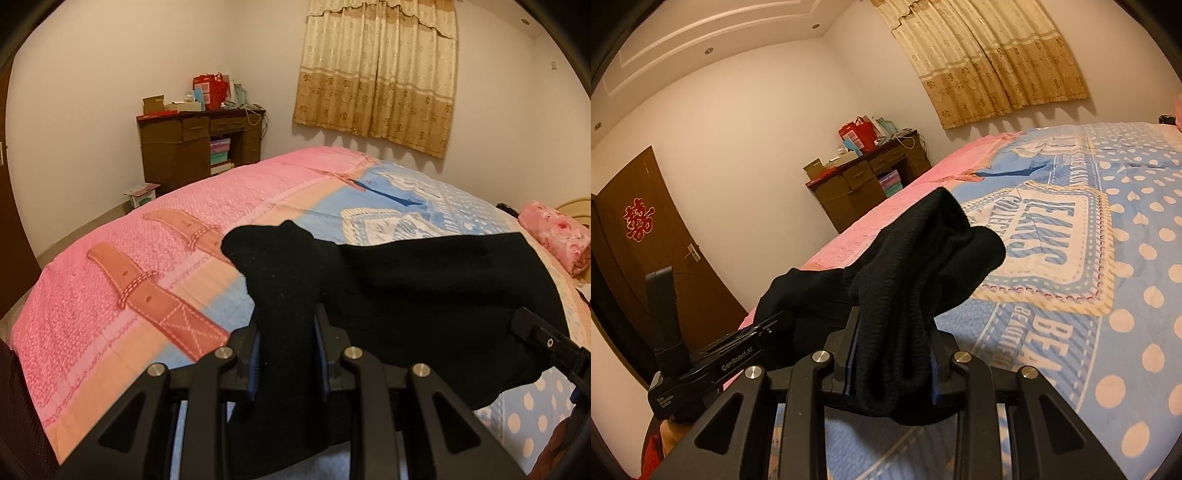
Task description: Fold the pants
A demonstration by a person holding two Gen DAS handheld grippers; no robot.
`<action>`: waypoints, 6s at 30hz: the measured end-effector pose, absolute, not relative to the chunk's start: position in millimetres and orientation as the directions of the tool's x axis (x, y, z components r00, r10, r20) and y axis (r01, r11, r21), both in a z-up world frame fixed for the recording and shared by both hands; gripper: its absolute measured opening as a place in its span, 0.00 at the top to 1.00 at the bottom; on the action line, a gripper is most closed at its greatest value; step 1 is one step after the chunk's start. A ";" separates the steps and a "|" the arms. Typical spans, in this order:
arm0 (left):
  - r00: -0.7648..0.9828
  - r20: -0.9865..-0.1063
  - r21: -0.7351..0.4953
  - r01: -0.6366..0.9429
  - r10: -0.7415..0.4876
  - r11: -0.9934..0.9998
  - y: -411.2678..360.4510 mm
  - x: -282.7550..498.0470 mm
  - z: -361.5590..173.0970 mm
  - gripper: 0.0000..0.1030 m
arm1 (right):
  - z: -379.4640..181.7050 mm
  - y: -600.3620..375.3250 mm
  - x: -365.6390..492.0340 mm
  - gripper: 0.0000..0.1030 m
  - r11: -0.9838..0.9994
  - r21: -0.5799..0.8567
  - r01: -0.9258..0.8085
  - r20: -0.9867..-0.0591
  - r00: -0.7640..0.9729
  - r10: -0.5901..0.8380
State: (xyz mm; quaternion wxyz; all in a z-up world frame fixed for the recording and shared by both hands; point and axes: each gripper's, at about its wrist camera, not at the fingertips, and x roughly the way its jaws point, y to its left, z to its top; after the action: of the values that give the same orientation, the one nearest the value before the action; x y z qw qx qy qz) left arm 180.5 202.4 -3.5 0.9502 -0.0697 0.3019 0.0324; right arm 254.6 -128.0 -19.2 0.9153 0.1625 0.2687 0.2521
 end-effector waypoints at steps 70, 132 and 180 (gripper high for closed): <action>0.675 -0.665 0.188 -0.263 0.319 0.946 211.9 195.2 -56.1 0.22 | -86.8 -143.7 286.6 0.38 0.937 0.344 -0.057 -0.626 0.730 0.274; 0.847 -0.493 0.081 -0.181 0.197 0.980 177.4 0.1 37.7 0.00 | 31.2 -87.4 57.8 0.28 0.965 0.181 -0.192 -0.254 0.938 0.234; 0.875 -0.432 0.092 -0.200 0.220 0.976 174.9 -47.9 59.0 0.00 | 53.0 -78.3 5.0 0.21 0.968 0.160 -0.194 -0.209 0.952 0.225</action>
State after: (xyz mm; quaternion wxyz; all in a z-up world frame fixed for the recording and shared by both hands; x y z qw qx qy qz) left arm -47.9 174.9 59.0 0.9679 0.0222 0.2255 0.1083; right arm 5.0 -78.3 53.0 0.9854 0.0690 0.1135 0.1064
